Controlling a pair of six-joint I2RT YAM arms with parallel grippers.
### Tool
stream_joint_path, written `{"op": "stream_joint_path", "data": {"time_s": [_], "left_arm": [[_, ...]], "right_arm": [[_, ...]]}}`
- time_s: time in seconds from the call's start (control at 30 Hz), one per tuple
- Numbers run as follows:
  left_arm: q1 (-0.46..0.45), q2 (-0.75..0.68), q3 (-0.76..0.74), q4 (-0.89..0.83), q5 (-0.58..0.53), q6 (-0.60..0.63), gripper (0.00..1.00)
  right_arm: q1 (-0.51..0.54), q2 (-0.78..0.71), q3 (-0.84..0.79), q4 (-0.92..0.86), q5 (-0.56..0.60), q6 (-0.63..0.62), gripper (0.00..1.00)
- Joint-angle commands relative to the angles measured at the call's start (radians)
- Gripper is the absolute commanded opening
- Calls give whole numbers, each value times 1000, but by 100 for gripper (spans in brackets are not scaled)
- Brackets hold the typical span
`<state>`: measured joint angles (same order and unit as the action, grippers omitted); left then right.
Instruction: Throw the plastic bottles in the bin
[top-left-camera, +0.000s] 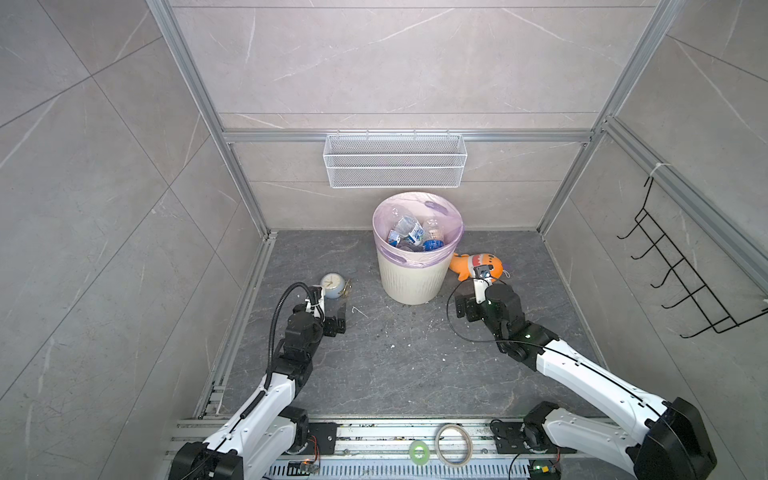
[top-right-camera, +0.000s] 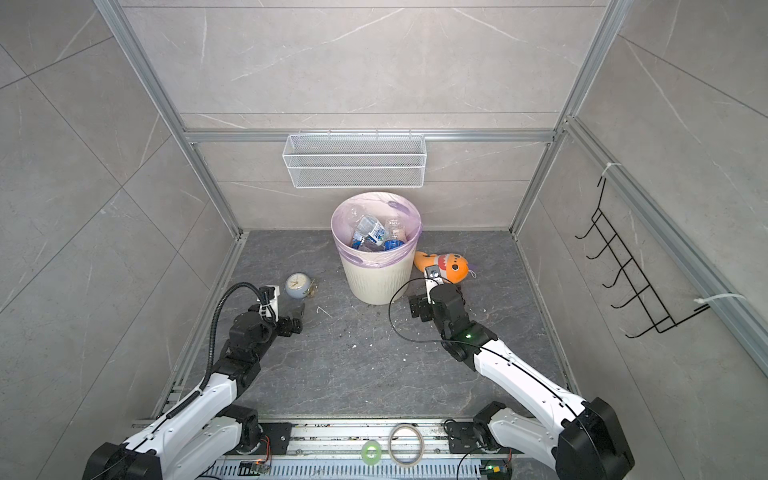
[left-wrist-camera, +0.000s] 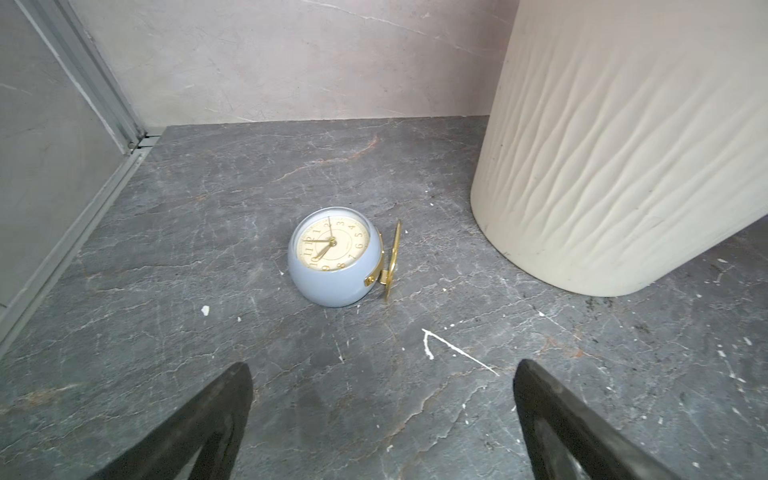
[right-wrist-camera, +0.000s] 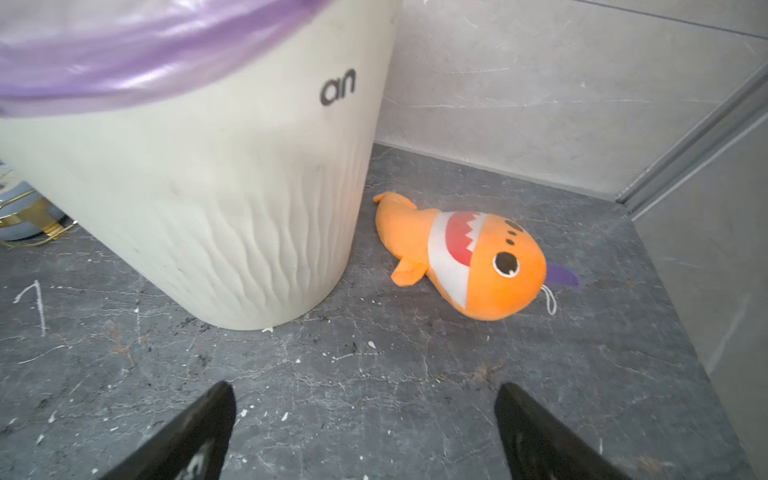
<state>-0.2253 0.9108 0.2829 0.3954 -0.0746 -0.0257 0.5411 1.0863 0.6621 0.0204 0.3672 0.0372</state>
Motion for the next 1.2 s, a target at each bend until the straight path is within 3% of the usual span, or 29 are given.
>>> {"op": "stream_joint_path", "data": {"time_s": [0.0, 0.37, 0.93, 1.17], "left_arm": [[41, 22, -5, 171, 2, 56, 100], [168, 233, -53, 342, 40, 97, 100], [318, 586, 14, 569, 276, 69, 100], [354, 589, 57, 488, 359, 65, 100]], "right_arm": [[-18, -15, -41, 63, 39, -19, 100], [-45, -46, -127, 138, 44, -3, 100], [-90, -8, -203, 324, -13, -16, 100], [-140, 30, -253, 464, -68, -23, 100]]}}
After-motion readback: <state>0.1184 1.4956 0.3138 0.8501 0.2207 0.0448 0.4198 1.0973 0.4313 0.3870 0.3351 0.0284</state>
